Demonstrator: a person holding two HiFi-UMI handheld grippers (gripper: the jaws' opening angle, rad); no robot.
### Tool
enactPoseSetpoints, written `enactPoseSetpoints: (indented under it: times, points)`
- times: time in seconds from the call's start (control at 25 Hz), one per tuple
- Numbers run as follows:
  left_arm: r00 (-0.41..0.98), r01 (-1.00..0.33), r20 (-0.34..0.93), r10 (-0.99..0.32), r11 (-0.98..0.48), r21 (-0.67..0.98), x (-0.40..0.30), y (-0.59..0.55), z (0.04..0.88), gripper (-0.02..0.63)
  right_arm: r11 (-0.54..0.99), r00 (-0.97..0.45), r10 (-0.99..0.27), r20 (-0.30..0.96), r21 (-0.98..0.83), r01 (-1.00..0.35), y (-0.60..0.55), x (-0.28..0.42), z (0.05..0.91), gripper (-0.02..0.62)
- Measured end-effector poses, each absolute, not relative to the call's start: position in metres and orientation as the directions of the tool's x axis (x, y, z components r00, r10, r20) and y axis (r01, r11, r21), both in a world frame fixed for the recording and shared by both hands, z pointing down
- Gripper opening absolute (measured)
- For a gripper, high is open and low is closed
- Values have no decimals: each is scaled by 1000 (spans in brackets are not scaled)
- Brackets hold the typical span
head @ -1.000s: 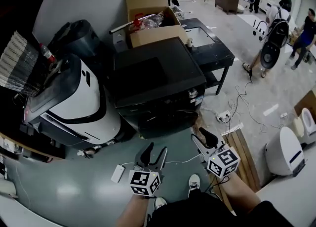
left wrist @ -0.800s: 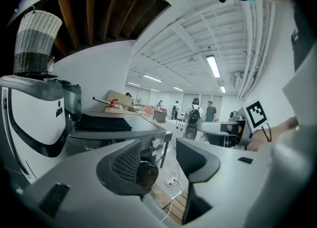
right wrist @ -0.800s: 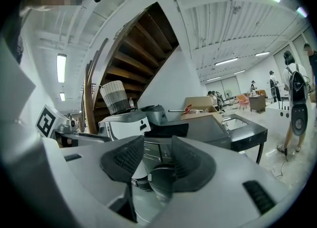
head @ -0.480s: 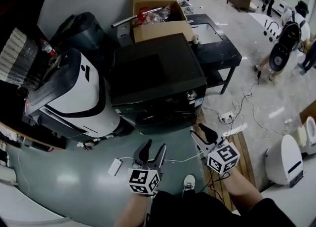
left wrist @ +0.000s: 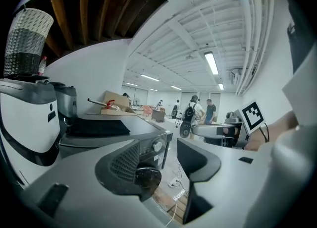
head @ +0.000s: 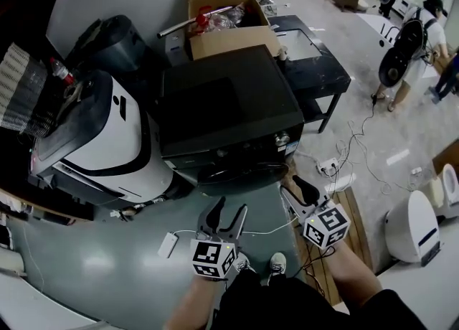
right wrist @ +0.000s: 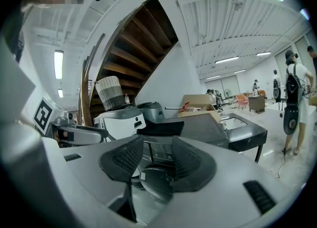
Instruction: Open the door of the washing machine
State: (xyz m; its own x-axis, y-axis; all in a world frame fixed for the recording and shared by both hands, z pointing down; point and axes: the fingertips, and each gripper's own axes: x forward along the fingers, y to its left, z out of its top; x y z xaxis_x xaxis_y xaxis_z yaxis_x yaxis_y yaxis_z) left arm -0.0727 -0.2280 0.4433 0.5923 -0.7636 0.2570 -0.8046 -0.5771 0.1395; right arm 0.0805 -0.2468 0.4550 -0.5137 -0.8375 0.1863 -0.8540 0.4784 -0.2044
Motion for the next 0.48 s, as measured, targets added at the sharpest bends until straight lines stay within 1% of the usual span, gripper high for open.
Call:
enactPoseSetpoints:
  times: [0.48]
  points:
    - [670, -741, 245, -701, -650, 167, -121, -273, 461, 250, 371, -396, -886, 240, -143, -917, -269, 44, 473, 184]
